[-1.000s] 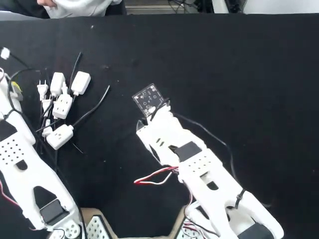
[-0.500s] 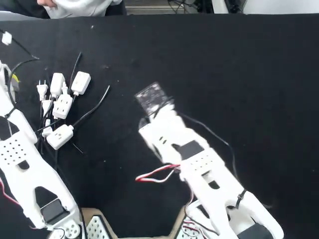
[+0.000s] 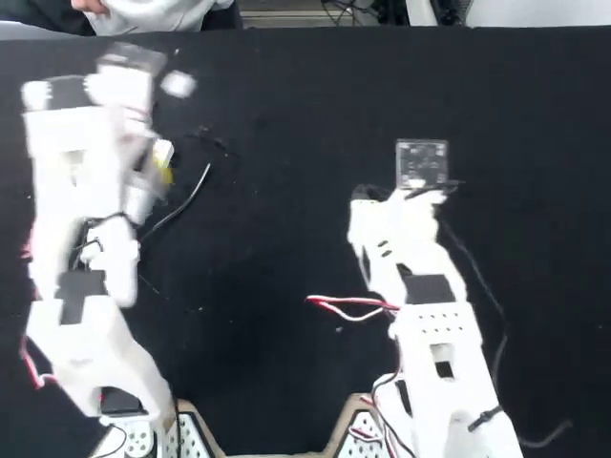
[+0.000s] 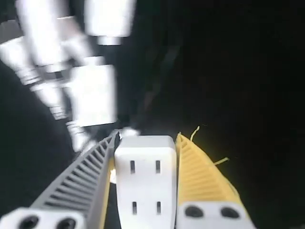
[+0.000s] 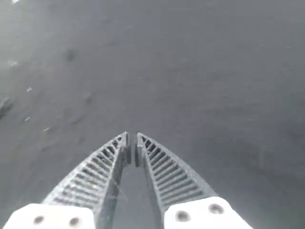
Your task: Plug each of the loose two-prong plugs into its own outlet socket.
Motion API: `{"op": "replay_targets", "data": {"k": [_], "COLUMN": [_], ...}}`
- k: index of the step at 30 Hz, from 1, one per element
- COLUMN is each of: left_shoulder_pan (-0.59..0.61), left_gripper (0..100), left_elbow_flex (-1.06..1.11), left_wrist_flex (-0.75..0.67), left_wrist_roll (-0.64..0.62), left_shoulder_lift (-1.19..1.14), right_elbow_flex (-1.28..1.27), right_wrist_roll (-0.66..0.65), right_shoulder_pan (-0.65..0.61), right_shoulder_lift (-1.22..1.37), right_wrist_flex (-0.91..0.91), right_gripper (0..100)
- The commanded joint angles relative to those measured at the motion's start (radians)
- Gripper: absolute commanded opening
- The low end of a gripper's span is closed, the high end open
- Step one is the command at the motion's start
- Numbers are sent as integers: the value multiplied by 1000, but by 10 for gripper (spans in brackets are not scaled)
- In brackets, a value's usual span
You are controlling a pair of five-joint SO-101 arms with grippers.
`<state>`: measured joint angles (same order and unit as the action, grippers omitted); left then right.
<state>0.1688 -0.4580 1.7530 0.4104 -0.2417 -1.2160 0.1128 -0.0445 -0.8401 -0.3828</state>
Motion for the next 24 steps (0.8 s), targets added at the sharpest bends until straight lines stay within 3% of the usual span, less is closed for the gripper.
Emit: {"op": "replay_targets", "data": {"k": [1, 10, 16, 19, 22, 24], "left_shoulder_pan": [-205, -441, -489, -479, -481, -479], "left_gripper": [36, 36, 41, 103, 228, 255], "left_elbow_flex": [131, 473, 665, 668, 636, 601], "left_wrist_flex": [-52, -388, -601, -608, -543, -486], "left_wrist_roll": [11, 5, -18, -72, -75, -72], "left_shoulder_lift": [87, 98, 100, 100, 100, 100], "right_elbow_flex": [16, 13, 13, 13, 13, 13], "right_wrist_roll": [12, 58, 60, 60, 60, 57], "right_shoulder_pan": [77, 92, 92, 92, 92, 92], "right_shoulder_lift": [-35, -31, -31, -31, -31, -31], "right_wrist_flex": [29, 35, 35, 35, 35, 35], "right_gripper": [12, 12, 12, 12, 12, 12]}}
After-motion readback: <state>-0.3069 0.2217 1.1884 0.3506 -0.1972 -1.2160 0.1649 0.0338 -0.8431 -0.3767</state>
